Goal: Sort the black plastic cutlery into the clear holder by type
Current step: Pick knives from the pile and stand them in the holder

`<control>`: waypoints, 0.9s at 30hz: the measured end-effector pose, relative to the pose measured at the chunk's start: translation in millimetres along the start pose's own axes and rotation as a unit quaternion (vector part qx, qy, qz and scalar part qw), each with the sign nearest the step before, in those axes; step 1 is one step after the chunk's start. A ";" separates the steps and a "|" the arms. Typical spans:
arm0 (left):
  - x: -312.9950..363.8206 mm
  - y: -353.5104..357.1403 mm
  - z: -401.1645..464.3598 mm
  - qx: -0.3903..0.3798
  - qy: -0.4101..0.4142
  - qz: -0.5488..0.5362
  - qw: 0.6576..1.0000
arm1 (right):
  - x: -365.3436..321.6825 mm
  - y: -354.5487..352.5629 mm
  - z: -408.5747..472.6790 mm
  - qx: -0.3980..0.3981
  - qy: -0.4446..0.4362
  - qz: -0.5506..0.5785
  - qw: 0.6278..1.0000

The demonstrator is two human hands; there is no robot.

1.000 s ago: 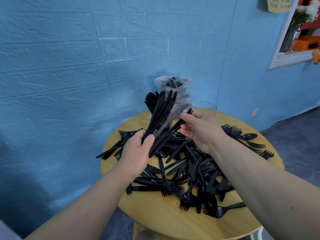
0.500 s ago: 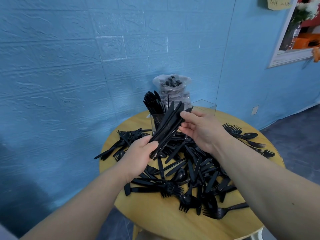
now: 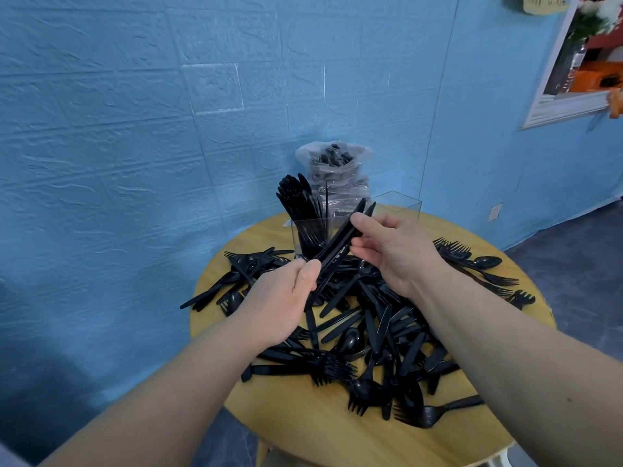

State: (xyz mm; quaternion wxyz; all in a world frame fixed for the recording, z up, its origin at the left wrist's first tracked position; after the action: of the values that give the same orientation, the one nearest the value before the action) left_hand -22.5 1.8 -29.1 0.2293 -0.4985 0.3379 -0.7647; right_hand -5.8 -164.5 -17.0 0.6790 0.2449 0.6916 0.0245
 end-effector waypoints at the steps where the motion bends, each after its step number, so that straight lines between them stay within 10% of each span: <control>1: 0.7 -0.4 0.2 -0.001 0.011 0.022 1.000 | -0.3 -1.2 0.4 0.008 -0.005 -0.006 1.000; 16: -3.8 11.5 6.6 -0.046 0.025 0.009 0.999 | 2.3 -5.4 2.1 0.096 0.000 0.011 0.995; 27: 0.0 14.3 1.9 -0.107 0.004 -0.041 0.993 | -15.3 -8.6 1.0 0.071 -0.163 -0.205 0.963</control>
State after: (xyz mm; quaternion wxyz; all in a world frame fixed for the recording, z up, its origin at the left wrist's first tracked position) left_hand -20.6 -8.3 -39.2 0.1415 -0.5305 0.3979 -0.7350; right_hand -8.1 -178.0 -6.0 0.7537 0.1461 0.6073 -0.2045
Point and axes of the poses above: each hand's wrist, its own z-axis towards the middle knuckle, its own y-axis out of the palm, x = y × z, the point moved 7 cm from there along z, towards the middle knuckle, and after that the axes turned 8 degrees about x, right-handed, at the moved point
